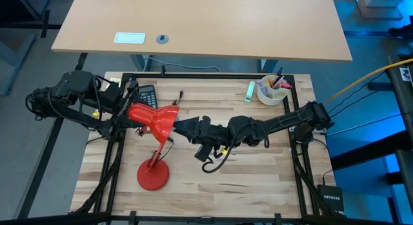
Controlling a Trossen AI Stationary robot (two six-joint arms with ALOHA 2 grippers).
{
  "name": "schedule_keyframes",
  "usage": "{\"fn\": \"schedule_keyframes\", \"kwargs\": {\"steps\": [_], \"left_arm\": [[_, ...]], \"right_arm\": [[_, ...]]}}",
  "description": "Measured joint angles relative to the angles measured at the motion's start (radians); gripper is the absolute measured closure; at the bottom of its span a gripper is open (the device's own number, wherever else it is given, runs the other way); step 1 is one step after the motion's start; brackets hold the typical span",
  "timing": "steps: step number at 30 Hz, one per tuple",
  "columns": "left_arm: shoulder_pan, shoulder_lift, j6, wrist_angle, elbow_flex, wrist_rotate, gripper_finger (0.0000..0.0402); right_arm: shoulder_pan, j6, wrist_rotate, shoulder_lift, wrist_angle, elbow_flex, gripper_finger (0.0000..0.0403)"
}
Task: Screw lightbulb
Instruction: Insert the white lightbulb into the red desk lamp
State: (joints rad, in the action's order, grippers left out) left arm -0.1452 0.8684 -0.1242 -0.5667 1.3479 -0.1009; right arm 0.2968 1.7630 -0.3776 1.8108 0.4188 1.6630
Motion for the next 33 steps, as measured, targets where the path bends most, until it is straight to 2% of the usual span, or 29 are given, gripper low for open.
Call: {"fn": "schedule_keyframes", "kwargs": {"steps": [14, 18, 25, 30, 33], "left_arm": [[0.000, 0.001, 0.001, 0.000, 0.000, -0.003, 0.0135], [0.001, 0.000, 0.002, -0.002, 0.000, -0.003, 0.0135], [0.001, 0.000, 0.010, -0.006, 0.000, -0.005, 0.0135], [0.001, 0.000, 0.023, -0.005, 0.000, -0.004, 0.0135], [0.001, 0.000, 0.043, -0.004, 0.001, -0.004, 0.0135]], "right_arm": [[-0.044, 0.050, 0.058, 0.017, 0.009, 0.002, 0.0097], [-0.043, -0.002, 0.059, 0.021, 0.012, 0.002, 0.0123], [-0.043, -0.346, 0.058, 0.024, 0.045, 0.002, 0.0197], [-0.041, -0.722, 0.048, 0.024, 0.056, 0.001, 0.0190], [-0.042, -1.045, 0.055, 0.024, 0.060, 0.001, 0.0179]]}}
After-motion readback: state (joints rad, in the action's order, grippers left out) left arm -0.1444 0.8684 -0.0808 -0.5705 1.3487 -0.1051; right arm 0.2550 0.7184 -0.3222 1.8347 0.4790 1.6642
